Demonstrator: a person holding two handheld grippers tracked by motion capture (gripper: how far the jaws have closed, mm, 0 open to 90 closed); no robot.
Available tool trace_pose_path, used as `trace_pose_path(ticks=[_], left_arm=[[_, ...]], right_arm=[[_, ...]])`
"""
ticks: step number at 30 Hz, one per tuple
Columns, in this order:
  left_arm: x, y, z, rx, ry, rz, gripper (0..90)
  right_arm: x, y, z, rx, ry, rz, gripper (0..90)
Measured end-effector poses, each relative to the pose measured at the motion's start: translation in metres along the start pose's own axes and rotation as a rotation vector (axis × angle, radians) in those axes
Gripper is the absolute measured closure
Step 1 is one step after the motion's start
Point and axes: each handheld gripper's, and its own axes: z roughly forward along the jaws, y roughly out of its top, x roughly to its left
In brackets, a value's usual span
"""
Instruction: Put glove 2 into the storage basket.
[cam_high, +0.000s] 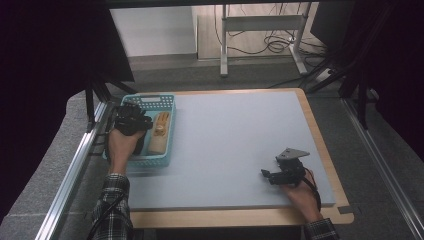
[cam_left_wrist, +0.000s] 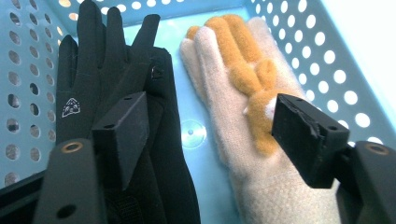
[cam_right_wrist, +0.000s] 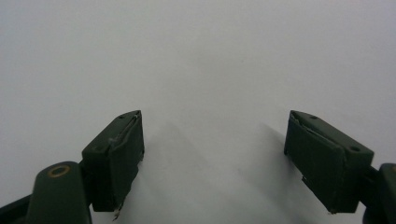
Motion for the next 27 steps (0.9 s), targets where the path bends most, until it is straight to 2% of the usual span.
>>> trace_pose_path(ticks=[5,8,10,21,27], left_arm=[[0.002,-0.002,-0.003,-0.024,-0.027,-0.020,20.1],[0.002,-0.003,-0.006,-0.027,-0.036,-0.019,16.7],[0.001,-0.004,-0.009,-0.030,-0.028,-0.012,14.2],[0.001,-0.008,-0.029,-0.084,-0.077,-0.023,10.9],[-0.003,-0.010,-0.035,-0.091,-0.093,-0.007,9.6]], right_arm=[[0.000,0.000,0.000,0.000,-0.001,0.000,19.3],[0.000,0.000,0.000,0.000,-0.002,0.000,19.3],[0.000,0.000,0.000,0.000,-0.001,0.000,19.3],[0.000,0.000,0.000,0.001,-0.003,-0.001,19.2],[0.000,0.000,0.000,0.001,-0.003,0.000,19.2]])
